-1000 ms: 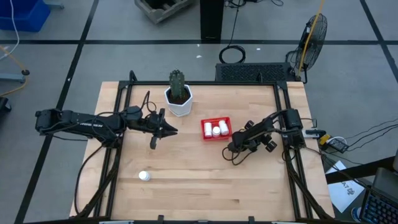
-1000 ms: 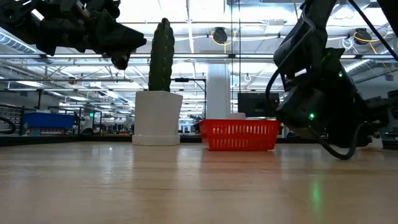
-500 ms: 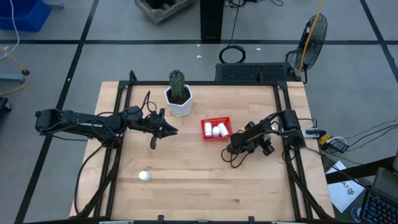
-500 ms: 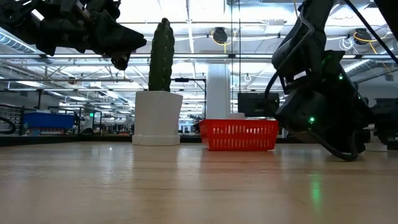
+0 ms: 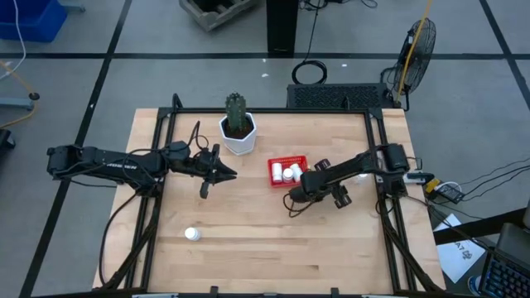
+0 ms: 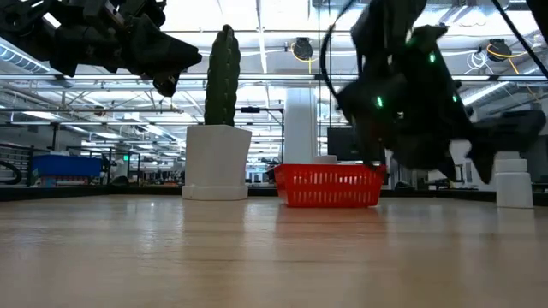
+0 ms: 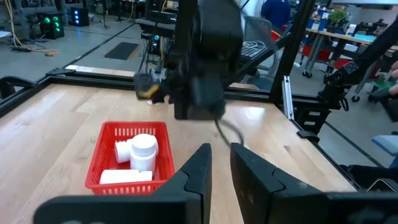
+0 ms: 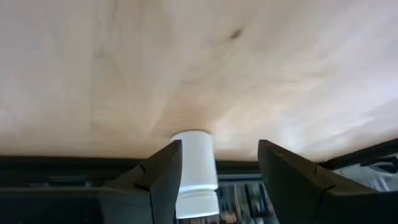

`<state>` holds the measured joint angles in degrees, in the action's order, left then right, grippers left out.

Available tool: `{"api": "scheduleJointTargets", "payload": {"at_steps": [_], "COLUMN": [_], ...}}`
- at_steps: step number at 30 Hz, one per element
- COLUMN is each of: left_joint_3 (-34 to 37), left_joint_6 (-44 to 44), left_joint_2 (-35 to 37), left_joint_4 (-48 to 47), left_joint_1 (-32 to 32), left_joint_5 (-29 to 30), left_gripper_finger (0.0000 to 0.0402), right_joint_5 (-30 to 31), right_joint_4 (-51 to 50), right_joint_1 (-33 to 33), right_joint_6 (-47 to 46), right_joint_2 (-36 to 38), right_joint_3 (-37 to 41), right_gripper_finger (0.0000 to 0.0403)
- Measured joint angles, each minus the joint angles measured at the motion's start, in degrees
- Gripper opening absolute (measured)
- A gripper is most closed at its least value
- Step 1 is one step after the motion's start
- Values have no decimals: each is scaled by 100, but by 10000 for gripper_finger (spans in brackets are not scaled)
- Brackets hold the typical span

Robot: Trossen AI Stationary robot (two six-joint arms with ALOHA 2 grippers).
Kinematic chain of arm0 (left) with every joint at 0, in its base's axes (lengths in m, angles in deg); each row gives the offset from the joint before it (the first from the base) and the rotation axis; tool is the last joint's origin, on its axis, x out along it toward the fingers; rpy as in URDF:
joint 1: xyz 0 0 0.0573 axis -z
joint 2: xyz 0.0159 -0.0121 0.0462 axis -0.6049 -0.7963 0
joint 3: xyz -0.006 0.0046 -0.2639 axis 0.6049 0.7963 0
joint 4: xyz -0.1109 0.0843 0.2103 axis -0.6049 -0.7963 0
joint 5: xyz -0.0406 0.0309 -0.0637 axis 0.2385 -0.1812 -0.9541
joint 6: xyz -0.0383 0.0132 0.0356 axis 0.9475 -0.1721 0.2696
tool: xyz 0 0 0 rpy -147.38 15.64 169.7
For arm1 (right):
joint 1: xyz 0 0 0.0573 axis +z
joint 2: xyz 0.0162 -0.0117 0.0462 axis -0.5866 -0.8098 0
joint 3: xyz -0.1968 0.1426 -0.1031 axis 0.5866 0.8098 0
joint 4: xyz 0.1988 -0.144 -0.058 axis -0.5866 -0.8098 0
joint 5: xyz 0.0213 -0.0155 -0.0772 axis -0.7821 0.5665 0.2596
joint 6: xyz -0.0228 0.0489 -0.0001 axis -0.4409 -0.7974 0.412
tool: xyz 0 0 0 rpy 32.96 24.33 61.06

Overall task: Pick and place pill bottles into a basket
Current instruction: Remove the white pill bottle from the red bin

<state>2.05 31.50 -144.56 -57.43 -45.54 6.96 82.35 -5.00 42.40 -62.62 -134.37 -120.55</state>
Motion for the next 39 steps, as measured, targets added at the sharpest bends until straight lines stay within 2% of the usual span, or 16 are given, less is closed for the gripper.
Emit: {"api": "scheduleJointTargets", "payload": {"at_steps": [9,13,16,19,24,31,39], "left_joint_3": [0,0,0,0,0,0,0], "left_joint_6": [-11,-13,10,109,148,116,103], "left_joint_2": [0,0,0,0,0,-1,-2], "left_joint_4": [-28,-27,-24,-24,-161,-276,-269], "left_joint_1": [0,0,0,0,0,4,9], "left_joint_5": [0,0,2,2,-4,1,2], "left_gripper_finger": [62,62,62,62,62,62,62], "right_joint_5": [172,161,-371,-1164,-1768,-1767,-1623], "right_joint_4": [1161,2014,2786,3481,3944,4430,4510], "right_joint_1": [-163,-373,-636,-962,-1341,-1477,-1855], "right_joint_6": [-490,-867,-1103,-1418,-1578,-1676,-2336], "right_joint_2": [1566,2109,2330,2402,2350,2139,1760], "right_joint_3": [-26,-26,-26,-26,-24,-22,-22], "right_gripper_finger": [194,190,188,188,187,187,187]}}
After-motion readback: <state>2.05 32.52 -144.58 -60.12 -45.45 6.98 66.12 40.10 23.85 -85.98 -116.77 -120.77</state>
